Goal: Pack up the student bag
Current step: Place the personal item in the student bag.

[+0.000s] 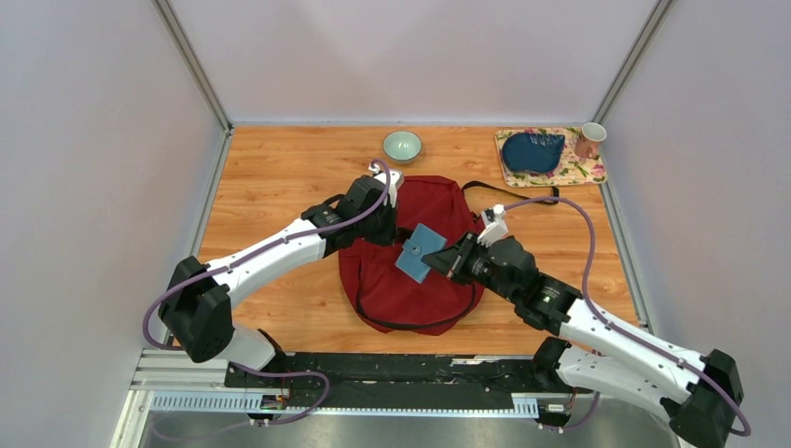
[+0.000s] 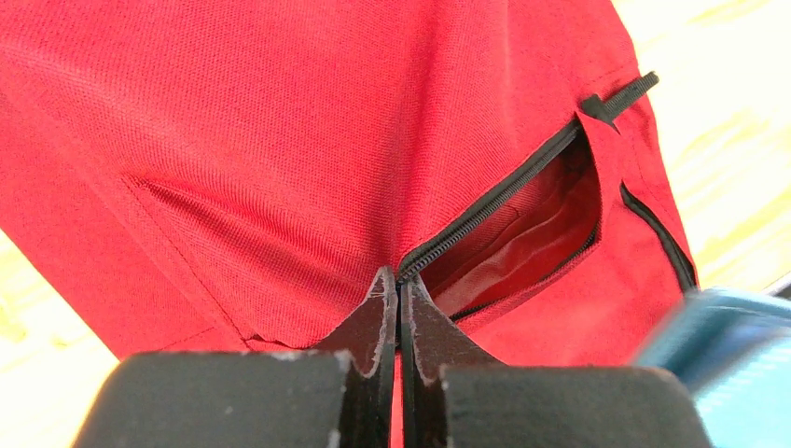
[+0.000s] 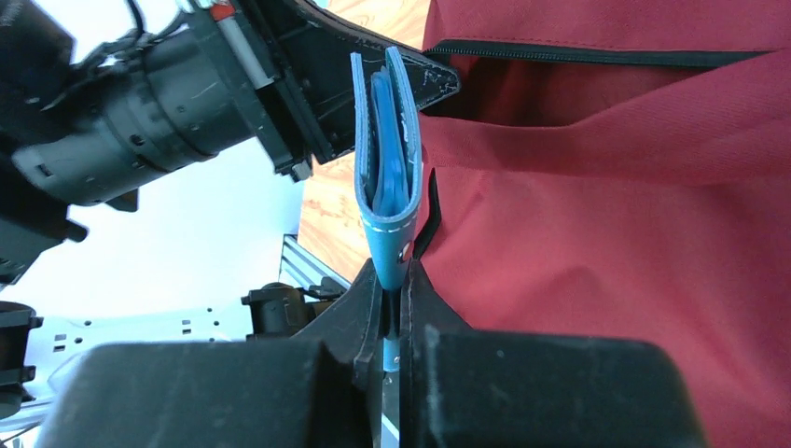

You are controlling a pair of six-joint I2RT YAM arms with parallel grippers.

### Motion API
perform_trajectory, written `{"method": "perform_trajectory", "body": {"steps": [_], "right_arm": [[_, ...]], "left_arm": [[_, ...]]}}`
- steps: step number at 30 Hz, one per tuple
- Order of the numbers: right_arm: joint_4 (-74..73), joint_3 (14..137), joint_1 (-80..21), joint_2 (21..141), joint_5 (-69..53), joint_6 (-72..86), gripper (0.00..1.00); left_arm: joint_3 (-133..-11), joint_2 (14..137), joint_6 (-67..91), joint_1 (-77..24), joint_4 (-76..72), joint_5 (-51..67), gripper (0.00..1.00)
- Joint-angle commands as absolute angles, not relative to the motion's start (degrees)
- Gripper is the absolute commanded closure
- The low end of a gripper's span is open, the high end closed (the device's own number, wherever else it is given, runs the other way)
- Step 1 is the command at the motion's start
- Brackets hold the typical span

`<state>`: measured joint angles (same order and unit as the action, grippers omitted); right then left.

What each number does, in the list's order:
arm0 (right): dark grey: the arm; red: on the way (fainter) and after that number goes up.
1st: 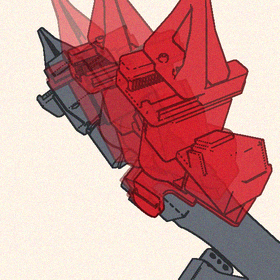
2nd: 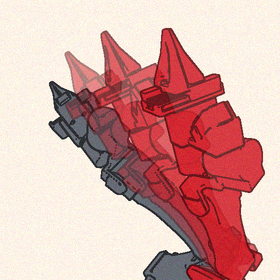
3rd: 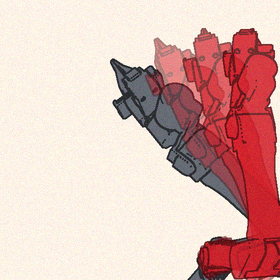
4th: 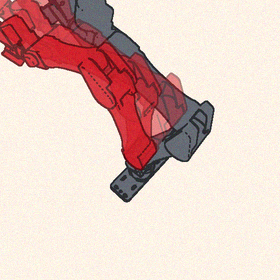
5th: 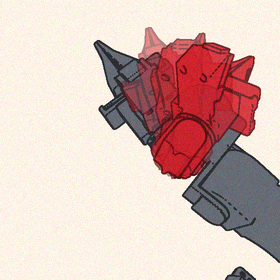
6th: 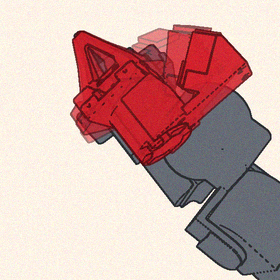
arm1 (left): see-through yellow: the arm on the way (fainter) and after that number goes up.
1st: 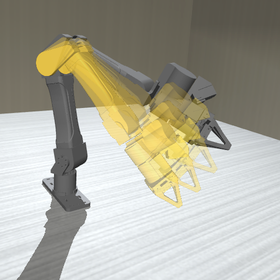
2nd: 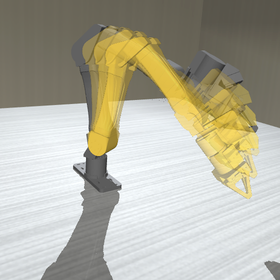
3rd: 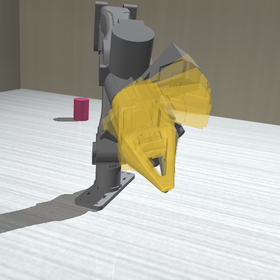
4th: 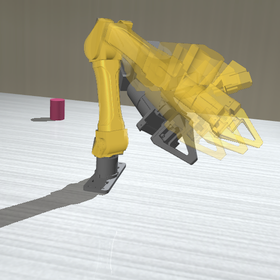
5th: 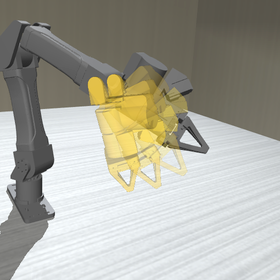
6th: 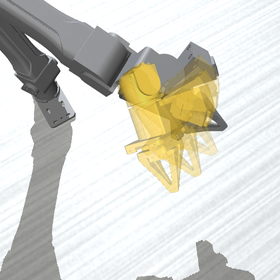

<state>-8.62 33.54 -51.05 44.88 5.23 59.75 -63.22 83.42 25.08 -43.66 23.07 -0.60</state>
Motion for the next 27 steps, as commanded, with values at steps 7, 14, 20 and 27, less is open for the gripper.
{"method": "perform_trajectory", "body": {"steps": [7, 14, 20, 27], "right_arm": [[18.3, 26.6, -41.0, 59.8, -12.1, 69.3, 1.0], [22.1, 22.6, -40.9, 66.1, -13.9, 70.8, 1.0], [22.4, 22.2, -41.7, 67.4, -17.7, 70.6, 1.0], [22.3, 23.5, -41.7, 67.1, -16.7, 72.2, 1.0]], "left_arm": [[-66.6, 80.1, 25.4, -44.6, 24.7, 0.2, 1.0], [-67.2, 79.1, 24.6, -44.7, 24.6, 0.2, 1.0], [-68.0, 80.0, 23.6, -44.7, 25.8, -2.4, 1.0], [-67.1, 78.8, 24.3, -44.7, 24.3, 0.9, 1.0]]}}
